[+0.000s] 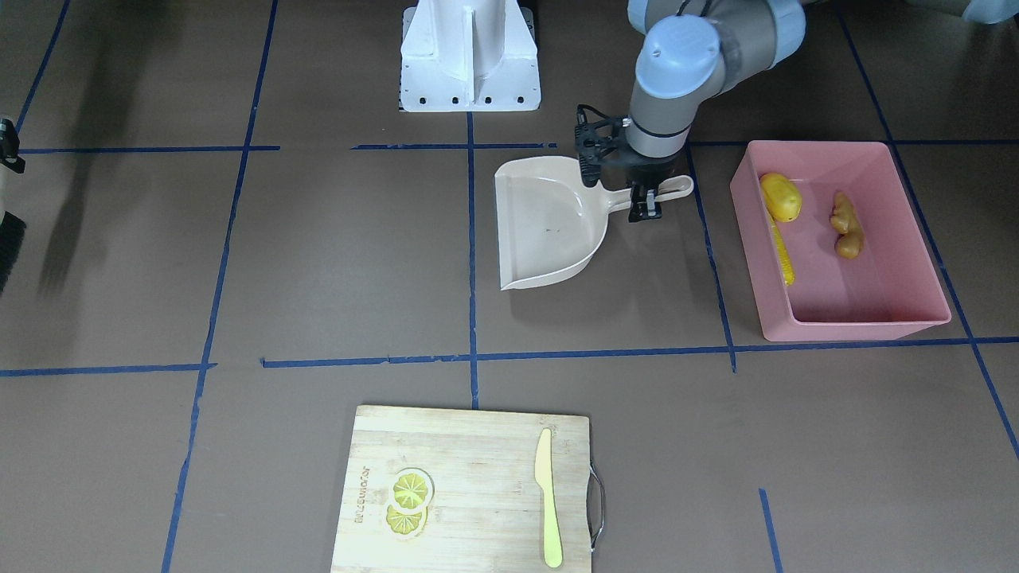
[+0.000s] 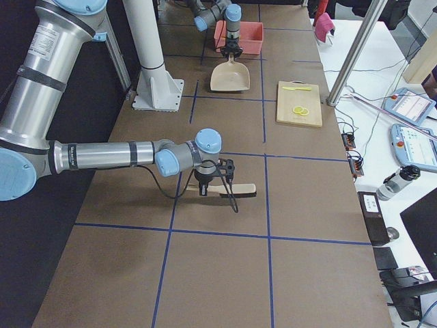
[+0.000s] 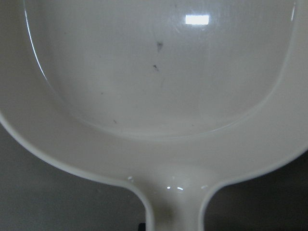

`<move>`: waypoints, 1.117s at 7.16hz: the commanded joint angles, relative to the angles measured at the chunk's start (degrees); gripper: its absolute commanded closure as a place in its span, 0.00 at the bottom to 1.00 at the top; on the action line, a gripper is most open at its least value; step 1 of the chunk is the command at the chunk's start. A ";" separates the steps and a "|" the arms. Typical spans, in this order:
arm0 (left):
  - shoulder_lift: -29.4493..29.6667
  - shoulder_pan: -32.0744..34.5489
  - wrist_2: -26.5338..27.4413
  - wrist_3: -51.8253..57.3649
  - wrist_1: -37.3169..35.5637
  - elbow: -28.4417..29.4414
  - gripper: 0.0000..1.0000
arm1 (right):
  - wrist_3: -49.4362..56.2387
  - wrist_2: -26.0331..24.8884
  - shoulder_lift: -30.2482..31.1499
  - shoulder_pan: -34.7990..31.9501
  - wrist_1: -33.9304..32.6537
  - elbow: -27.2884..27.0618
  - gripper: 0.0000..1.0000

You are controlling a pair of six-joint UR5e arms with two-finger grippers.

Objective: Sweep and dump trash into bin
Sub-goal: 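Lower the empty dustpan back onto the table with the left gripper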

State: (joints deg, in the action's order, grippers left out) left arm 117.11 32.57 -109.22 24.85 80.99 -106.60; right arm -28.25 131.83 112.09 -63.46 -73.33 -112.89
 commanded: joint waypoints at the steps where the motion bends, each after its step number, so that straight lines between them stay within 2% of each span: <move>1: 0.84 -1.01 0.58 -0.24 0.13 1.39 0.81 | -0.23 0.01 -0.03 0.00 0.29 -0.05 0.95; 6: 1.02 -1.72 0.49 -2.79 1.01 1.92 0.75 | -0.76 0.18 -0.65 0.00 0.29 -0.22 0.95; 7: 1.02 -1.72 0.49 -2.61 1.10 1.92 0.69 | -0.76 0.36 -0.65 0.09 0.29 -0.14 0.95; 8: 0.76 -1.63 0.58 -2.79 4.15 1.92 0.23 | -0.76 0.45 -0.65 0.09 0.29 -0.13 0.95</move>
State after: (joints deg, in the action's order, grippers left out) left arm 118.06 30.91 -108.70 22.13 82.86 -104.68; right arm -28.99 132.13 111.48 -63.40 -73.04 -113.06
